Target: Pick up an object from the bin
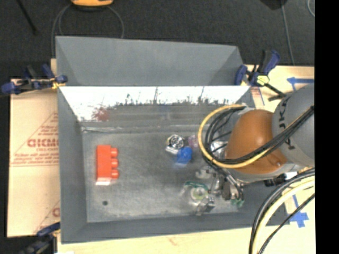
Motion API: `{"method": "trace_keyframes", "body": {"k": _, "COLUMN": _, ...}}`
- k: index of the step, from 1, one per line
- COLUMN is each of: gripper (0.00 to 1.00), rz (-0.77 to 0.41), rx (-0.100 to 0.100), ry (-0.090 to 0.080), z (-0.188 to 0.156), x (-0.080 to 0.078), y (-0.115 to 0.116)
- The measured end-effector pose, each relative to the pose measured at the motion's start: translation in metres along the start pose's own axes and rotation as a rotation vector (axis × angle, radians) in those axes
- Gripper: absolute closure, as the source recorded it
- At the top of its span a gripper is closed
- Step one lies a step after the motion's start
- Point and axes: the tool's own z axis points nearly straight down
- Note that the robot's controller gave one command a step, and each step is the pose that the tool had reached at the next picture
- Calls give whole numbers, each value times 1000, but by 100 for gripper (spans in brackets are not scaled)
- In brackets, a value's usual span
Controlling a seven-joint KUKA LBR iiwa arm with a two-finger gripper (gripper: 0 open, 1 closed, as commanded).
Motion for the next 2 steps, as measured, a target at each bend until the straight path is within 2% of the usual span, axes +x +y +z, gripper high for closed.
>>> {"method": "trace_keyframes", "body": {"k": 1, "gripper": 0, "rz": 222, "rx": 0, "ry": 0, "z": 24, "x": -9, "y": 1}}
{"method": "trace_keyframes", "body": {"k": 2, "gripper": 0, "rz": 216, "rx": 0, "ry": -3, "z": 23, "x": -10, "y": 1}}
